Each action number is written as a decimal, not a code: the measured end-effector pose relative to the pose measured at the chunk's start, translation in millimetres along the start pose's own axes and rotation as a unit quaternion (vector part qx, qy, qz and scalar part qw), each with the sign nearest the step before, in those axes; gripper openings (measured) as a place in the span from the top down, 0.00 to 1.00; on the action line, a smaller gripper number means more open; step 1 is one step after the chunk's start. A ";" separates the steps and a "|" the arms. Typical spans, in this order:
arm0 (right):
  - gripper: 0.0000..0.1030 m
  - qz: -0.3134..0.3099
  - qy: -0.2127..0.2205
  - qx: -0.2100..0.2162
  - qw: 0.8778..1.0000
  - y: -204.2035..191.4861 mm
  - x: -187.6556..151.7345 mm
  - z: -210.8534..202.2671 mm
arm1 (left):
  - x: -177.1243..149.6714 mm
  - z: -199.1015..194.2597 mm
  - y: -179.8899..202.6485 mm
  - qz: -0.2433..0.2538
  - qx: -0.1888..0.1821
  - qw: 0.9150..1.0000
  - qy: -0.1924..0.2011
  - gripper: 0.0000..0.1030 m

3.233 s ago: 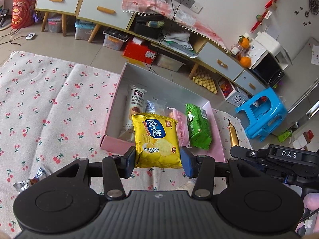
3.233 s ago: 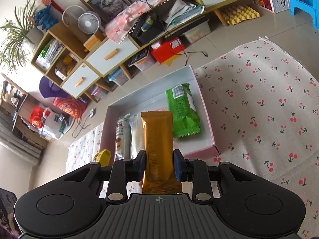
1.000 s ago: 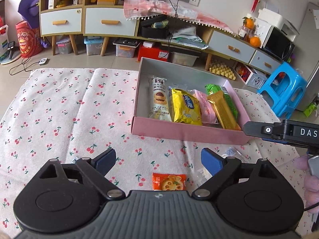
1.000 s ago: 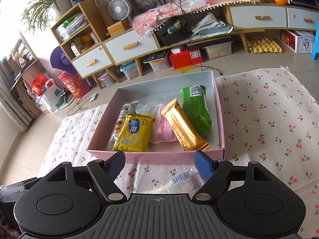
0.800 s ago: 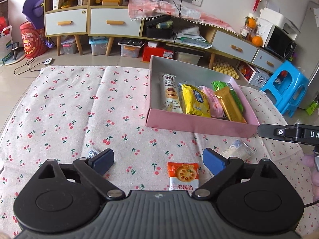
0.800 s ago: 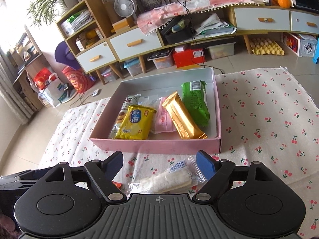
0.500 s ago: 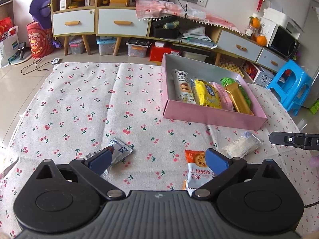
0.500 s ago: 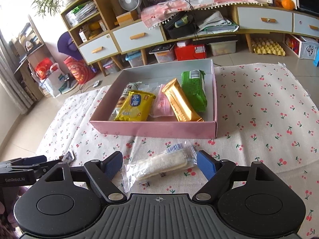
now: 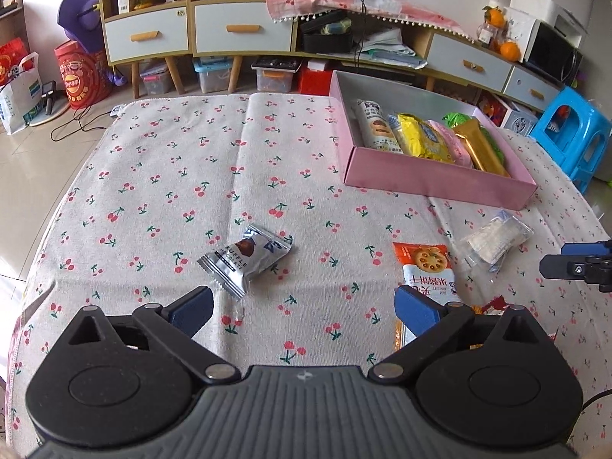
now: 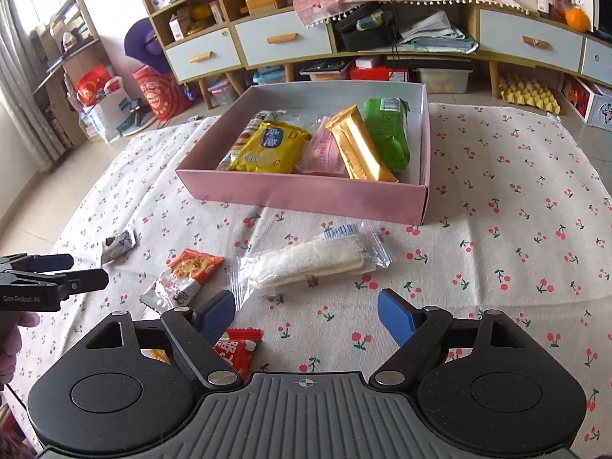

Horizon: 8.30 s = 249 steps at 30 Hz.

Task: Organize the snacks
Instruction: 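Move both open tools back over the remaining snacks on the table, then grasp the orange biscuit pack with the left tool while the right tool grasps the clear bagged bread roll, then carry the biscuit pack and bread roll into the pink box and lower them, then open both tools to release the snacks and lift out of the box, then move both open tools back over the remaining snacks on the table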

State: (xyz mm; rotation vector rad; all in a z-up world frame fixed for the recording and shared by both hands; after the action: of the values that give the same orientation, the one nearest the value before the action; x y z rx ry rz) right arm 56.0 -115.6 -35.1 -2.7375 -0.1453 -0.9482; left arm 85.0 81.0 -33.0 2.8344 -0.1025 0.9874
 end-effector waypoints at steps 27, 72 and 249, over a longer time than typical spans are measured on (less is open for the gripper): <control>0.17 0.127 -0.041 -0.110 0.985 -8.0 35.1 69.4 | 4.4 31.8 70.1 0.017 -0.017 0.999 -0.030 0.33; 0.25 -0.056 -0.020 -0.072 0.996 8.2 -8.6 37.3 | 15.3 31.3 28.3 0.065 -0.016 0.998 -0.013 0.53; 0.16 -0.104 -0.033 0.010 0.994 -48.5 -31.1 14.2 | -19.7 7.0 46.7 0.108 0.012 0.992 -0.068 0.04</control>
State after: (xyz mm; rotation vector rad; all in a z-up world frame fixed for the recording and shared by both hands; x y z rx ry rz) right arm 31.8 -65.6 -55.8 -2.7762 -0.4565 -0.8995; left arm 68.8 34.1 -45.7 2.9583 -0.4219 0.8360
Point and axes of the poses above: each gripper's, at about its wrist camera, not at the fingertips, and z roughly the way its jaws point, y to its right, x to its top, the point moved 2 cm from there along z, roughly the way its jaws point, and after that the axes turned 1 degree about -z, right-handed, at the moved point
